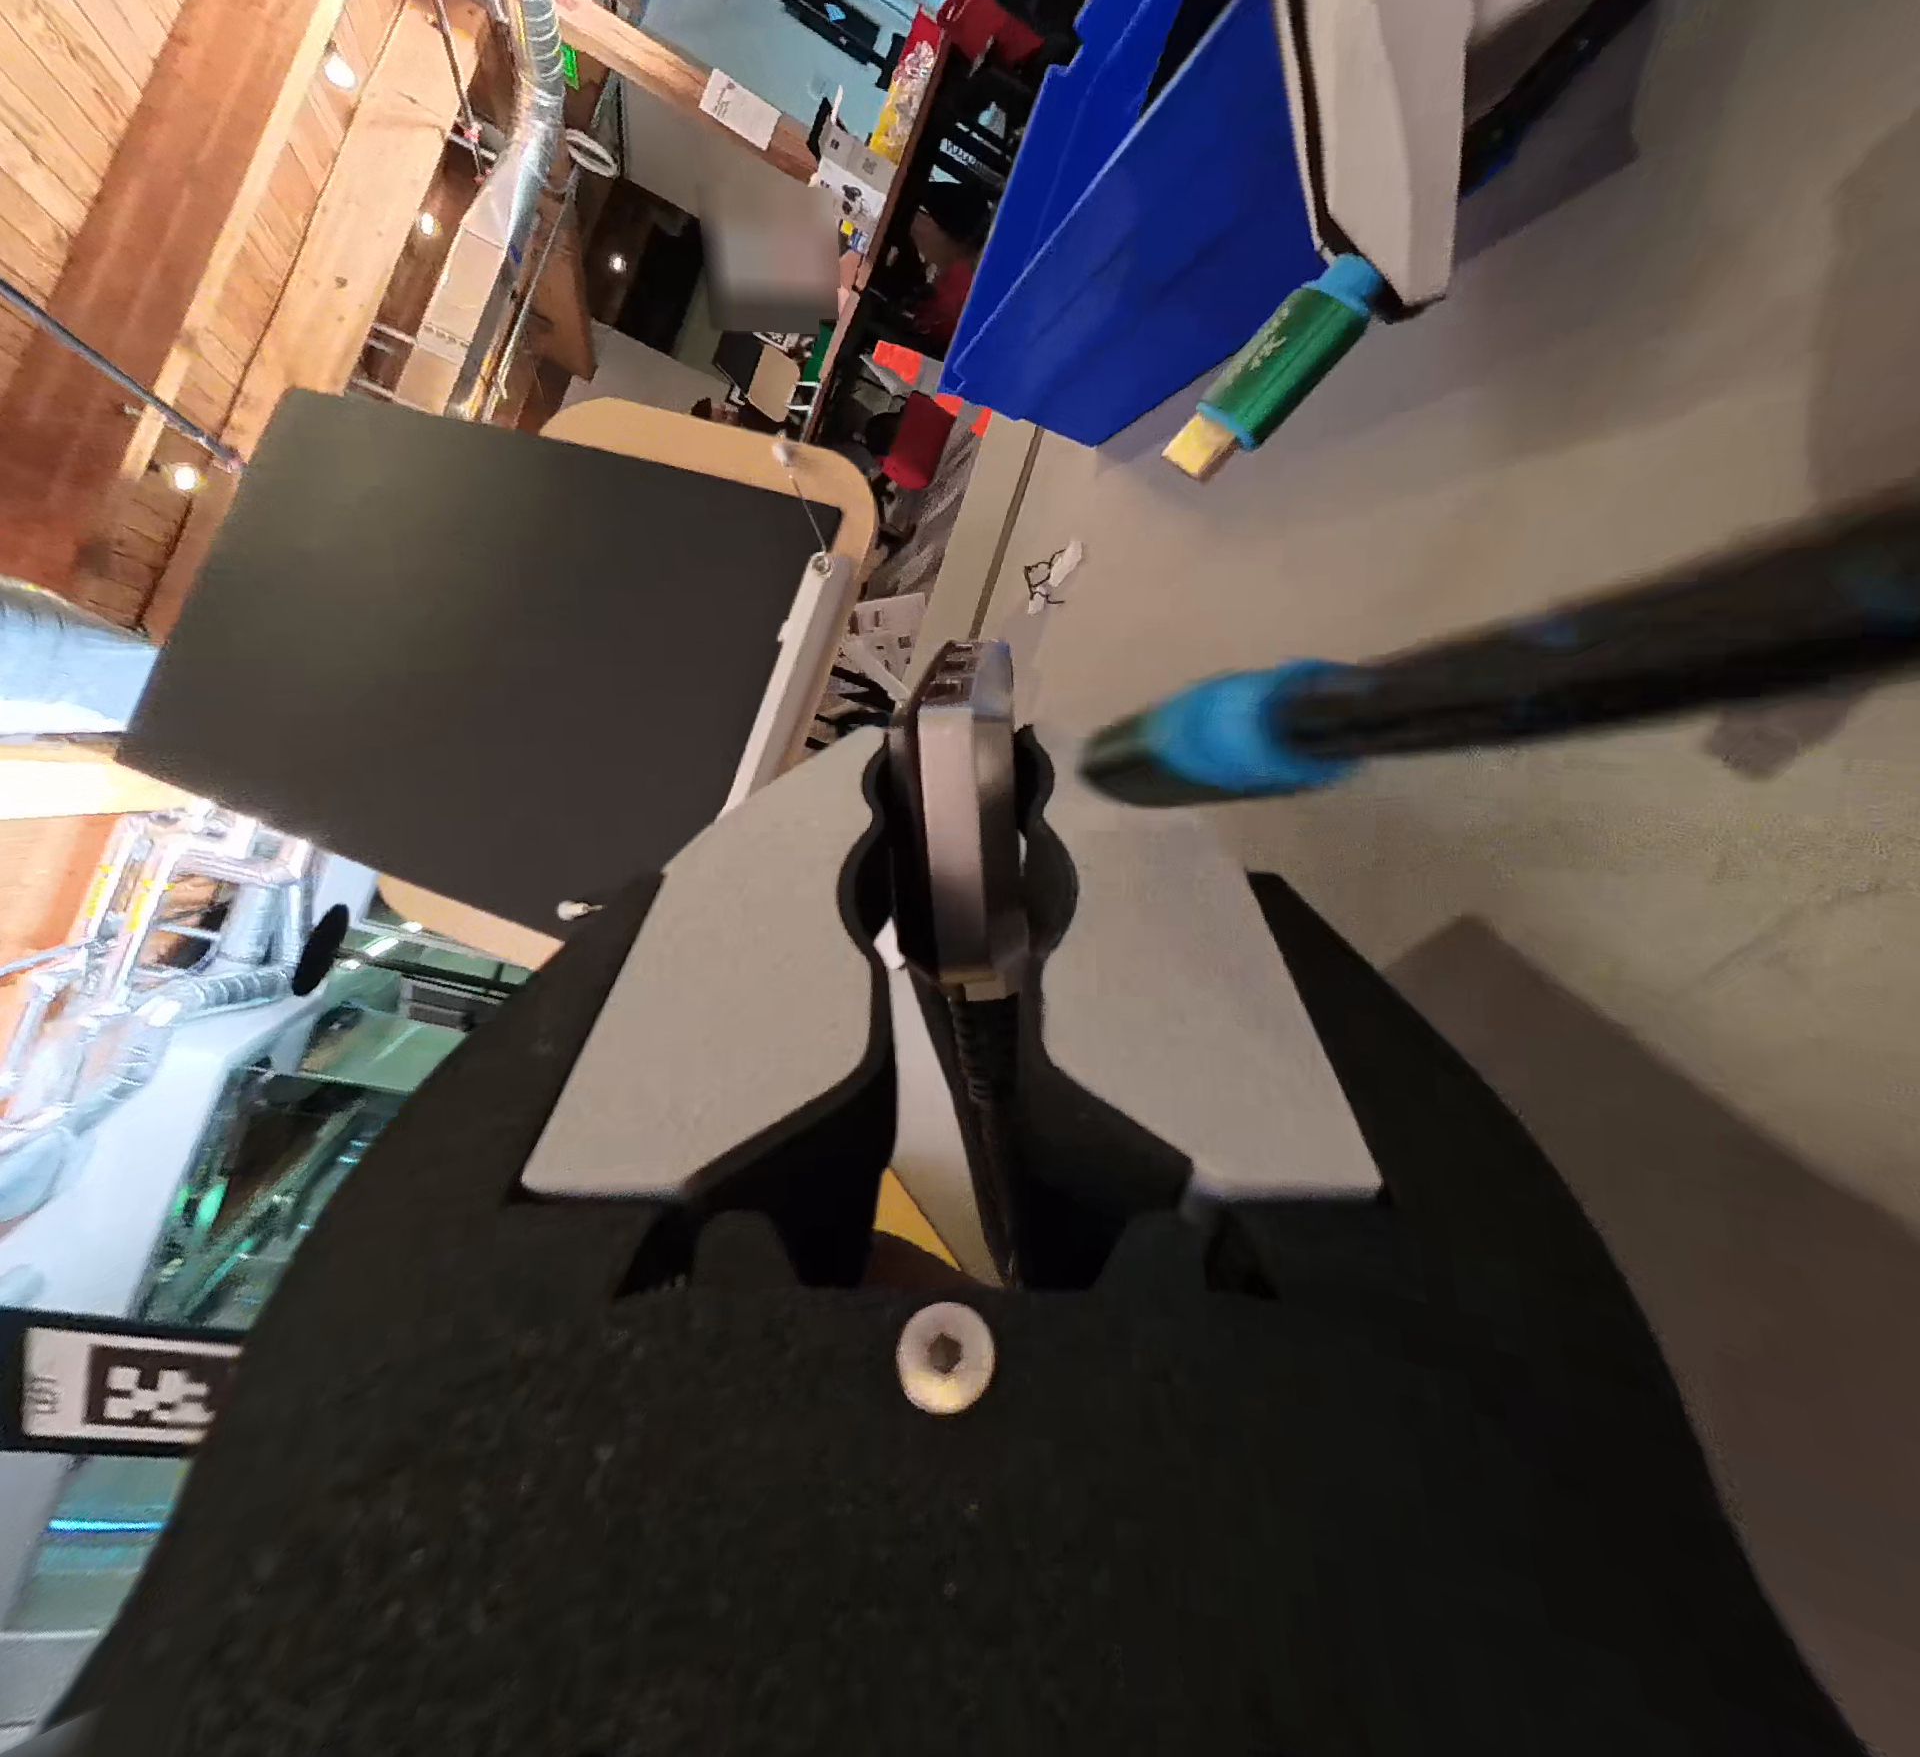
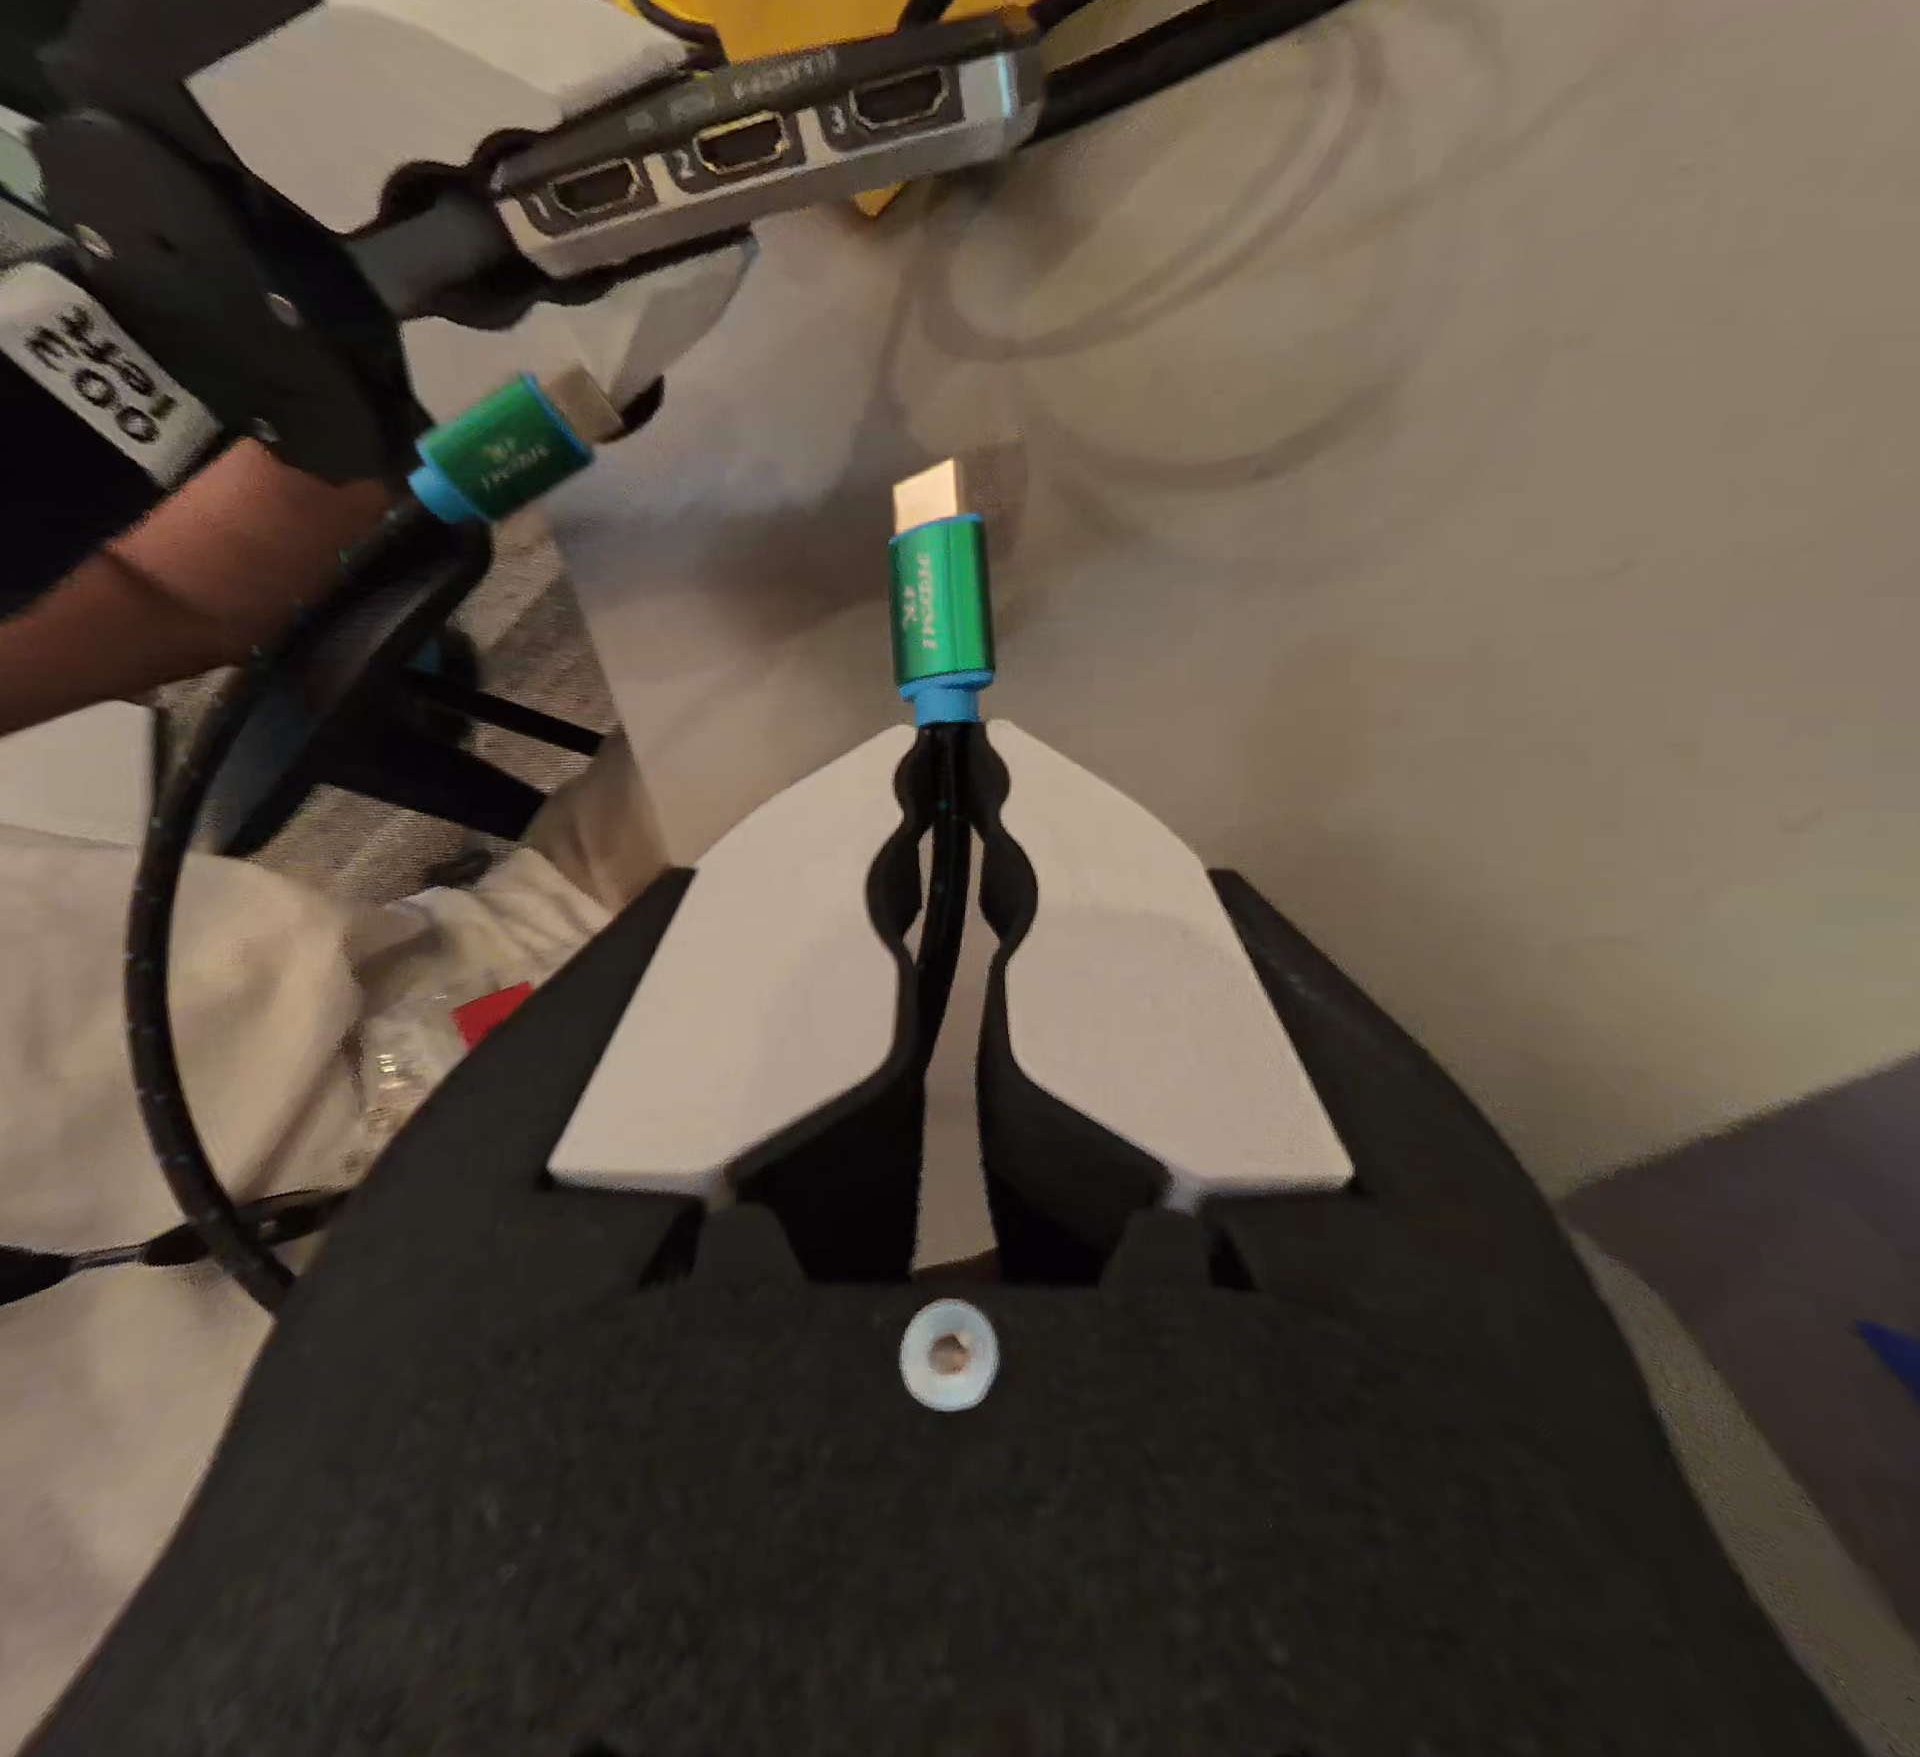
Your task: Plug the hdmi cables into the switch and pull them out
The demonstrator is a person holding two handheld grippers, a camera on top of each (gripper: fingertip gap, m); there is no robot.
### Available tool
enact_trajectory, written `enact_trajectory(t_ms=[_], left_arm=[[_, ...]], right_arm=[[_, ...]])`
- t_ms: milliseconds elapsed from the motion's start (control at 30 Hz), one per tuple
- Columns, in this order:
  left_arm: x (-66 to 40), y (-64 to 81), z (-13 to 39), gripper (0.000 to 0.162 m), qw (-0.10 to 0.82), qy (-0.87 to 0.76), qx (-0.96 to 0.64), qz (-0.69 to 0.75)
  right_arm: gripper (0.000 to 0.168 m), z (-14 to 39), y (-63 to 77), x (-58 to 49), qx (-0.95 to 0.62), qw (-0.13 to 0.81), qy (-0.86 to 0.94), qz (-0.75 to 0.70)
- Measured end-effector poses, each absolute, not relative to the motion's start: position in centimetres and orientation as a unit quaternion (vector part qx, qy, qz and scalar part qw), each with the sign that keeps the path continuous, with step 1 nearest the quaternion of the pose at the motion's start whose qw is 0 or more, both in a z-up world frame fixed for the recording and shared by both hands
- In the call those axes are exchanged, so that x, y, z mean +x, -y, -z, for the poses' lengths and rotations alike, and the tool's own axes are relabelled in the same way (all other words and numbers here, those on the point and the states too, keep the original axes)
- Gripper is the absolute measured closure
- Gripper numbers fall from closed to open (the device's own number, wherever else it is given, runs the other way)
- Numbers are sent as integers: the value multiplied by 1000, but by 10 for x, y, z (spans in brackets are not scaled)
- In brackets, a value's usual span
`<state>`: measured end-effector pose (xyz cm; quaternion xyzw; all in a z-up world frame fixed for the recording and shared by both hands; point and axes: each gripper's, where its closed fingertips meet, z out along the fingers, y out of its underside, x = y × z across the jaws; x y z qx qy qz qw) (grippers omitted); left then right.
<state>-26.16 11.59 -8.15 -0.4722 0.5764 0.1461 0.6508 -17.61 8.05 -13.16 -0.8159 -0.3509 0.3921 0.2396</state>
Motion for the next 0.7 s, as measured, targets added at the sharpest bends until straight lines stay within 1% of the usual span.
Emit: enact_trajectory(t_ms=[33,167,300,600,700], left_arm=[[-260,-115,84,142,648,-584,-465,-153],[-250,-108,93,142,643,-612,-426,-175],[-242,-101,99,142,644,-631,-386,-192],[-230,-92,108,142,653,-644,-320,-239],[-227,-89,111,142,650,-648,-314,-242]], right_arm=[[163,132,-76,-178,-813,228,348,-406],[163,138,-59,-184,-805,198,389,-401],[164,129,-54,-186,-794,191,399,-417],[163,124,-54,-192,-761,141,326,-543],[163,130,-56,-193,-763,132,310,-551]])
